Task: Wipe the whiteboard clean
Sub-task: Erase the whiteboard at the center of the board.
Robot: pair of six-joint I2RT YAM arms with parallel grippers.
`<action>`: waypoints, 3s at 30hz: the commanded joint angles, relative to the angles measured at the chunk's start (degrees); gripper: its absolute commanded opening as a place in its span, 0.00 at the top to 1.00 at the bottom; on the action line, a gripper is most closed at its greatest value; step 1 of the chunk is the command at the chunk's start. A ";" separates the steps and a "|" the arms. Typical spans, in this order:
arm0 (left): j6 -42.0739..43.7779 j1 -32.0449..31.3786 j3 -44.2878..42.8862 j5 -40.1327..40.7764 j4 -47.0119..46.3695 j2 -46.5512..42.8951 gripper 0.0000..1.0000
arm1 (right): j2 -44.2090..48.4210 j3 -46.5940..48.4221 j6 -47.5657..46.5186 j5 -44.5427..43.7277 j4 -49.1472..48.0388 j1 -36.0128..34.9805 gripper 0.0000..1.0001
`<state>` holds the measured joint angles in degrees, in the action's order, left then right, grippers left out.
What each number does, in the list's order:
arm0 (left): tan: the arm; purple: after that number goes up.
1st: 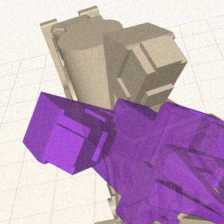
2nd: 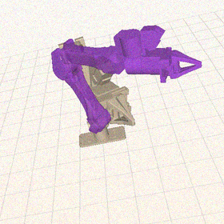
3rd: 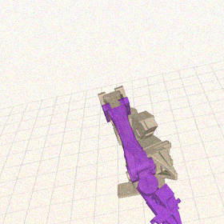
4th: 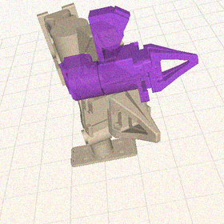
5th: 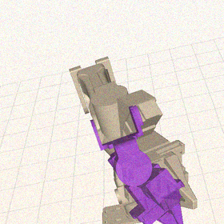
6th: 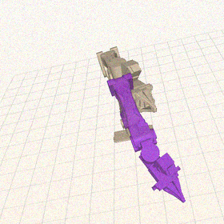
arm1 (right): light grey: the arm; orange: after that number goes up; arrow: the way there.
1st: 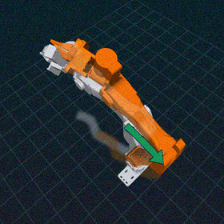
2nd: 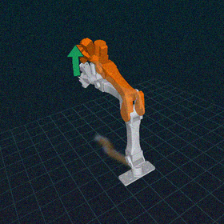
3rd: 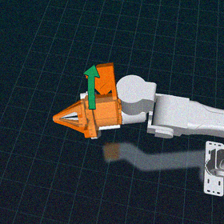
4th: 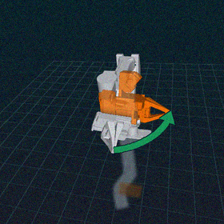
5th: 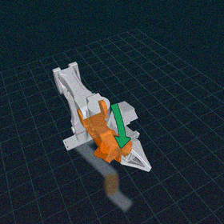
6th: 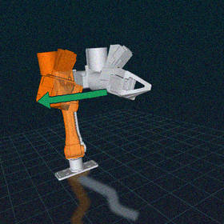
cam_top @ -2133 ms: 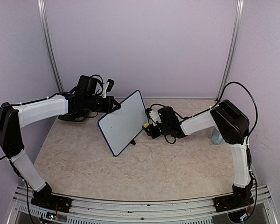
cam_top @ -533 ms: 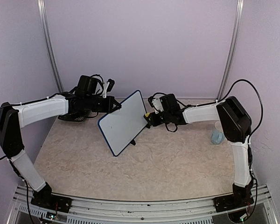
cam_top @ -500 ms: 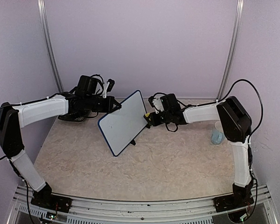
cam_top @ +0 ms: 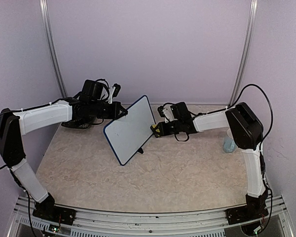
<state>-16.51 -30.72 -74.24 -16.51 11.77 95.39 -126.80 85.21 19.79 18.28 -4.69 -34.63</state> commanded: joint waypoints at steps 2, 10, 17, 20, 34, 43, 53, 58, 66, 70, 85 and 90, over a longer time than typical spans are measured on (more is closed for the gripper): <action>0.62 -2.00 0.85 -5.80 5.96 0.97 1.00 | -2.69 -2.59 2.62 5.88 -2.28 -0.94 1.00; 0.64 -1.91 0.91 -5.81 5.97 0.85 1.00 | -1.25 -5.25 2.05 10.35 -3.49 -2.81 1.00; 0.66 -1.89 0.93 -5.86 5.90 0.76 1.00 | 2.81 -8.49 0.63 8.30 -3.69 -2.76 1.00; 0.70 -1.91 0.91 -5.73 5.90 0.67 1.00 | 5.67 -10.31 1.57 6.35 -4.60 -0.47 1.00; 0.68 -1.72 0.79 -5.90 5.93 0.76 1.00 | 2.93 -6.10 4.87 4.70 -4.33 4.14 1.00; 0.68 -1.64 0.78 -5.99 5.95 1.19 1.00 | -0.74 -4.87 5.83 7.07 -5.70 2.58 1.00; 0.58 -1.72 0.77 -5.98 5.94 1.39 1.00 | 0.89 -7.36 8.45 3.95 -7.92 2.39 1.00; 0.65 -1.72 0.84 -6.00 5.93 1.16 1.00 | 4.16 -9.94 10.62 2.41 -11.45 4.09 1.00; 0.69 -1.63 0.85 -5.99 5.96 1.00 1.00 | 2.75 -6.68 10.71 4.84 -10.57 4.07 1.00; 0.64 -1.72 0.90 -6.05 5.91 1.06 1.00 | 1.53 -5.81 11.14 5.42 -10.74 3.79 1.00; 0.64 -1.72 0.78 -6.08 5.93 1.27 1.00 | -3.56 -0.55 10.96 8.00 -7.79 2.29 1.00; 0.59 -1.74 0.81 -6.25 5.93 1.25 1.00 | -5.34 -1.08 11.13 8.71 -8.04 0.54 1.00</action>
<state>-16.67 -30.87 -74.24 -16.60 11.86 95.31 -128.38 83.85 30.74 25.02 -13.78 -31.14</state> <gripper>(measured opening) 0.043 0.229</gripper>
